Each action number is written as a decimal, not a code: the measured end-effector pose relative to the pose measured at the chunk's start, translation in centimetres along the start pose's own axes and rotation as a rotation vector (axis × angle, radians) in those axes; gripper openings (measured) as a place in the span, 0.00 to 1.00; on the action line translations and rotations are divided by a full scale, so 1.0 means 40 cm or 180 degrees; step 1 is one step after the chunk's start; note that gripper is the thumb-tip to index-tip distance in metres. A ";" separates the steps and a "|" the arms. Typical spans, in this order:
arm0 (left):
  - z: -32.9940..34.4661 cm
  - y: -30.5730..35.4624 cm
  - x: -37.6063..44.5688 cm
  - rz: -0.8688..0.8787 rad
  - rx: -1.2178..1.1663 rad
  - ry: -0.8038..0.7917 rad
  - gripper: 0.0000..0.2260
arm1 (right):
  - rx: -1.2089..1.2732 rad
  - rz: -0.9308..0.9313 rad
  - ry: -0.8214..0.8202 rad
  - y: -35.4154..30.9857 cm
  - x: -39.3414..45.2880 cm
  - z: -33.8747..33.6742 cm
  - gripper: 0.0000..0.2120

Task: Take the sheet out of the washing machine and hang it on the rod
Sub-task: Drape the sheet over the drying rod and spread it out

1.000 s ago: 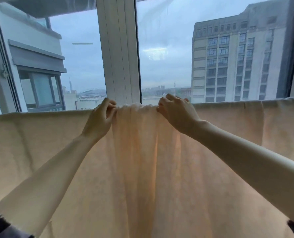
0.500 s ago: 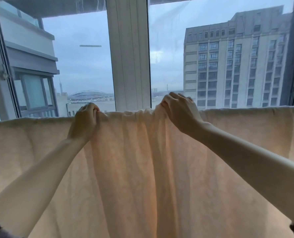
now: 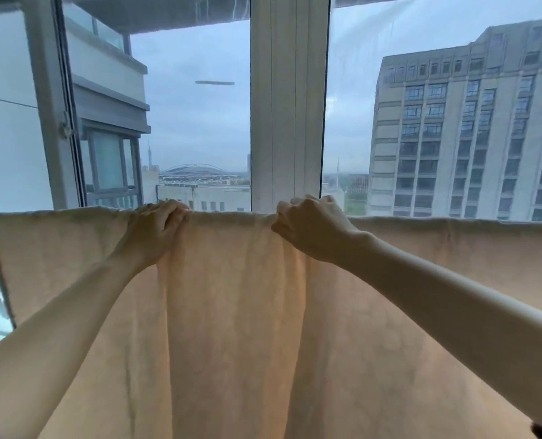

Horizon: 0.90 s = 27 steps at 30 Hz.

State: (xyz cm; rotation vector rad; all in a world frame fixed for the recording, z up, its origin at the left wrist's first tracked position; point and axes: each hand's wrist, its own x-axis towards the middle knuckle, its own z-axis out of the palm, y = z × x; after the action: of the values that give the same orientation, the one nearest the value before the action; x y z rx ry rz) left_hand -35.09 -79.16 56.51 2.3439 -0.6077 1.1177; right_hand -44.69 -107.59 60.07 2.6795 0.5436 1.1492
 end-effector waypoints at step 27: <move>-0.175 -0.474 0.042 0.0996 -0.0411 0.0051 0.06 | 0.0301 0.0989 0.0367 -0.454 0.332 0.127 0.11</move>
State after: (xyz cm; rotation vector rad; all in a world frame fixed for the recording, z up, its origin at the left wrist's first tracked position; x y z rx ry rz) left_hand -27.48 -60.39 57.58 2.1768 -1.0361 1.1881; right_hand -37.32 -85.75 59.96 2.8652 0.2045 1.3956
